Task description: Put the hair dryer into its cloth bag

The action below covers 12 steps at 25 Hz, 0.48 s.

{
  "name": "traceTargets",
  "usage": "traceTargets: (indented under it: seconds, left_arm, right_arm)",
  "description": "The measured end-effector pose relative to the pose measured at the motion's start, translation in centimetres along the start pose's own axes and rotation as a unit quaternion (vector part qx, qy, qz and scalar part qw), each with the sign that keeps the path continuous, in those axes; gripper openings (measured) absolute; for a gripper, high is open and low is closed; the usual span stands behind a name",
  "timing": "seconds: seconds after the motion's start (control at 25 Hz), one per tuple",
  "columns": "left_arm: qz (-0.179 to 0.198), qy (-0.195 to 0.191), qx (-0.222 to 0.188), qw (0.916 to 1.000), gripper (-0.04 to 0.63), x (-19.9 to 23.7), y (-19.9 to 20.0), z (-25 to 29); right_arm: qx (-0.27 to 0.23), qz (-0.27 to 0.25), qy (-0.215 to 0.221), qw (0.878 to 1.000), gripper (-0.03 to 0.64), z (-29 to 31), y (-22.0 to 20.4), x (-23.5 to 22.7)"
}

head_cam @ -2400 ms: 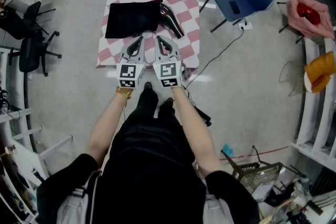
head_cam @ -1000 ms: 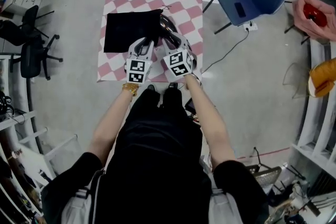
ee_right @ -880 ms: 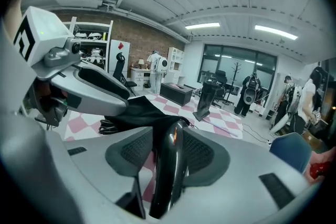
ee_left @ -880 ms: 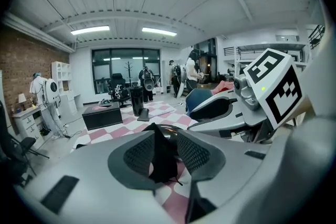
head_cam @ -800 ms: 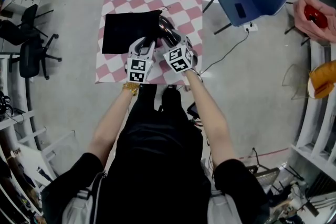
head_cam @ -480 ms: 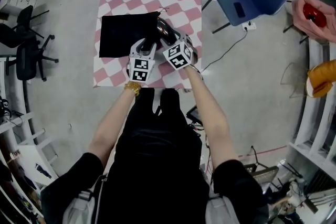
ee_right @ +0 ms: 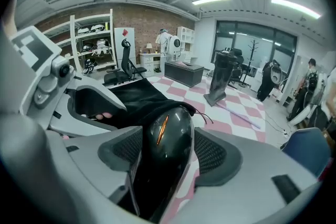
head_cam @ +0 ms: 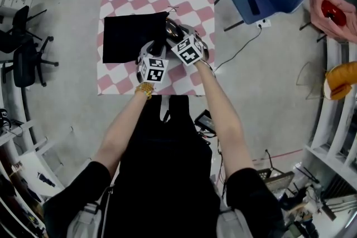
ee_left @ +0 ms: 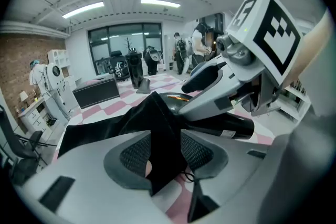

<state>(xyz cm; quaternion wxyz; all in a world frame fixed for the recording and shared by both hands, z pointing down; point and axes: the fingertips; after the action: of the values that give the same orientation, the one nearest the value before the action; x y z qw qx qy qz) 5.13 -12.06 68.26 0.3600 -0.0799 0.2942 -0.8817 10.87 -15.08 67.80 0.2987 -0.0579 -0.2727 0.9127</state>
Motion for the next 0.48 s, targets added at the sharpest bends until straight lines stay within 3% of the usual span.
traceTargets:
  seconds: [0.16,0.48]
  left_arm:
    - [0.007,0.016,0.032,0.9993,0.164,0.3,-0.4,0.9]
    - [0.022,0.017,0.053,0.9982,0.161,0.7,-0.6,1.8]
  right_arm:
    - [0.016,-0.013,0.024,0.999,0.298,0.2,-0.2,0.4]
    - [0.040,-0.016,0.019,0.999,0.310,0.5,-0.1,0.4]
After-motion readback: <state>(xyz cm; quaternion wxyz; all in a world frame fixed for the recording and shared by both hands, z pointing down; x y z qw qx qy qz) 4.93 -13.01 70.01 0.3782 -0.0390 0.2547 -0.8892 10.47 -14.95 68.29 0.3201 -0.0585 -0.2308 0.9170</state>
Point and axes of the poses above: the fingertips, and each gripper's own axes: z forward along the fingers, x to its left, y out of its top, and after that the axes turned 13 degrees about x, right-handed
